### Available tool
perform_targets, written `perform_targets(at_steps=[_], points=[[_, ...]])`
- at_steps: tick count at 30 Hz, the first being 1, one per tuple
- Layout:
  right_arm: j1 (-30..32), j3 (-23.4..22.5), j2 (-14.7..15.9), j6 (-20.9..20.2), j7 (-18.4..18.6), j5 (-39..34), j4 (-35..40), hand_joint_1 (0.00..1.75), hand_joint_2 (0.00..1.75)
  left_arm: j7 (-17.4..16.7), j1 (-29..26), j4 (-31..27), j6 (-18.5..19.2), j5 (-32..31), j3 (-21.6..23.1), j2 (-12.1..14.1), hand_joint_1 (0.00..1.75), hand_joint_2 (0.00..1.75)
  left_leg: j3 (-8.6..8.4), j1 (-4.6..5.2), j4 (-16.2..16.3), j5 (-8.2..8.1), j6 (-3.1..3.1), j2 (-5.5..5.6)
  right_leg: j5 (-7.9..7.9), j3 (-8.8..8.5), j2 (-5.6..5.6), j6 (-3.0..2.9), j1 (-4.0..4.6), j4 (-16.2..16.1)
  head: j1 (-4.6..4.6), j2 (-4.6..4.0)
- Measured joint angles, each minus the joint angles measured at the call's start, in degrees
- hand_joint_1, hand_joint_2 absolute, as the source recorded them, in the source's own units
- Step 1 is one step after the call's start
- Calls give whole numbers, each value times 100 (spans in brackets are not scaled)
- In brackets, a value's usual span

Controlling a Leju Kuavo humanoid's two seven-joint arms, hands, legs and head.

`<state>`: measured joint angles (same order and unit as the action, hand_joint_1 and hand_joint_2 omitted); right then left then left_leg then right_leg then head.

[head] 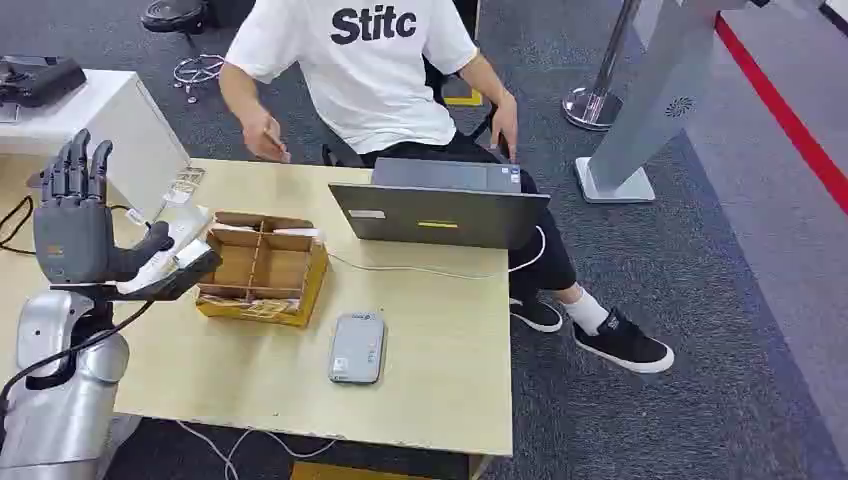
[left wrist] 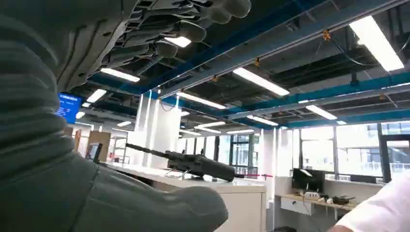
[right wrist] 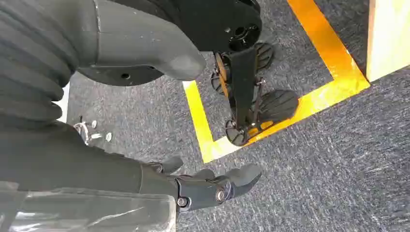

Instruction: Pass the card to the sensor for recognition and then transmit it.

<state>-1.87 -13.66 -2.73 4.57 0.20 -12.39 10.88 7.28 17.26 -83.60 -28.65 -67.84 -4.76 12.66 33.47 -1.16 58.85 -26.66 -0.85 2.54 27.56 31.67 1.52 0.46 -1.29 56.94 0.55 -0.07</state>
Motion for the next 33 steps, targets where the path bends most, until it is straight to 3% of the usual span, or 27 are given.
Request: perform_targets(at_steps=[14,15,33], points=[[3,92,-24,22,22,90,-24,0,175,-19,-31,22,-7,33,0,46,0,175,1,0,0,0,0,0,0,-1,-1,0,0,0,0,0],[4,94,-28,24,24,94,-26,0,175,-35,-40,22,-9,33,2,46,175,175,1,0,0,0,0,0,0,-1,-1,0,0,0,0,0],[25,96,-61,46,46,177,-26,0,175,35,-245,39,-205,118,6,-17,175,175,1,0,0,0,0,0,0,0,-1,0,0,0,0,0]])
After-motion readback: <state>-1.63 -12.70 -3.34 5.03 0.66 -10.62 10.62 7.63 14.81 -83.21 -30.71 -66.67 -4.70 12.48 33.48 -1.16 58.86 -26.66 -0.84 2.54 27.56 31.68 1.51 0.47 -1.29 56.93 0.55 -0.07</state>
